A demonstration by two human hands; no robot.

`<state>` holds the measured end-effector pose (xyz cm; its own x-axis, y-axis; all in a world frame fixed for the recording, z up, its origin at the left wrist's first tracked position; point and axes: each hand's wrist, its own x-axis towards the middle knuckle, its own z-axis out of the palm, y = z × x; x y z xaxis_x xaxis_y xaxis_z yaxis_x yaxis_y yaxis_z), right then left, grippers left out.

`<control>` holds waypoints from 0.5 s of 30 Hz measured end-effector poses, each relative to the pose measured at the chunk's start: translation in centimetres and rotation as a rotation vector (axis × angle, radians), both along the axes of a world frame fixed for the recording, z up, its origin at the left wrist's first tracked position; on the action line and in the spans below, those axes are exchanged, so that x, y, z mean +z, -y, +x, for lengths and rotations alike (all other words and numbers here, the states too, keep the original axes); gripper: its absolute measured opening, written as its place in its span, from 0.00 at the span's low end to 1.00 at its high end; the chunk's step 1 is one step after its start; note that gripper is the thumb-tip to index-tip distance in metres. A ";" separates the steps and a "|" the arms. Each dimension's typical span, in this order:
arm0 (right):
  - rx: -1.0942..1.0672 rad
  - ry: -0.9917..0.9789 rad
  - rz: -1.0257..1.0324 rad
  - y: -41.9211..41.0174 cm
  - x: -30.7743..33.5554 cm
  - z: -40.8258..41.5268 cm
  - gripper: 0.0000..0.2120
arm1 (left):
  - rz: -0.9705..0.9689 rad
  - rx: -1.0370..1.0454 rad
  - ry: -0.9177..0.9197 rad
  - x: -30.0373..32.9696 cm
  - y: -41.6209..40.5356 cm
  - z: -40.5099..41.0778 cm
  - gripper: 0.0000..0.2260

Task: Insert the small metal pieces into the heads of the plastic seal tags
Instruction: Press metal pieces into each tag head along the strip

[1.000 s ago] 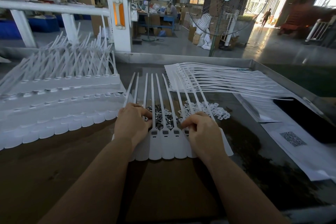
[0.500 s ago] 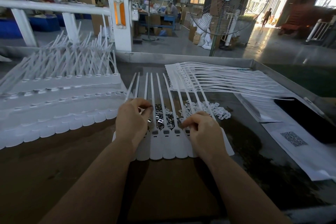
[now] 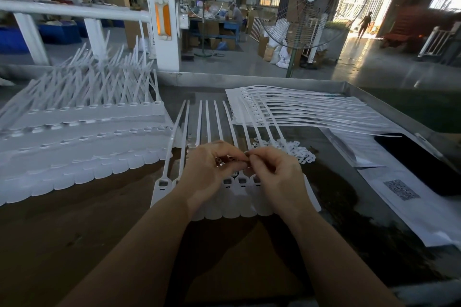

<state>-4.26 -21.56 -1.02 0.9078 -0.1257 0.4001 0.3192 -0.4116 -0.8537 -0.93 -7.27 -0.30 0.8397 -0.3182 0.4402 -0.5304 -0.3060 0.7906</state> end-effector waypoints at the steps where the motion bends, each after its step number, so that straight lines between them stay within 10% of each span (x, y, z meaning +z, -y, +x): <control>1: 0.031 -0.014 0.031 0.0 0.1 0.0 0.08 | 0.023 -0.004 0.012 0.0 0.0 0.0 0.06; 15: 0.139 -0.161 0.360 0.5 0.7 -0.4 0.07 | 0.045 0.032 0.080 -0.4 0.1 0.3 0.10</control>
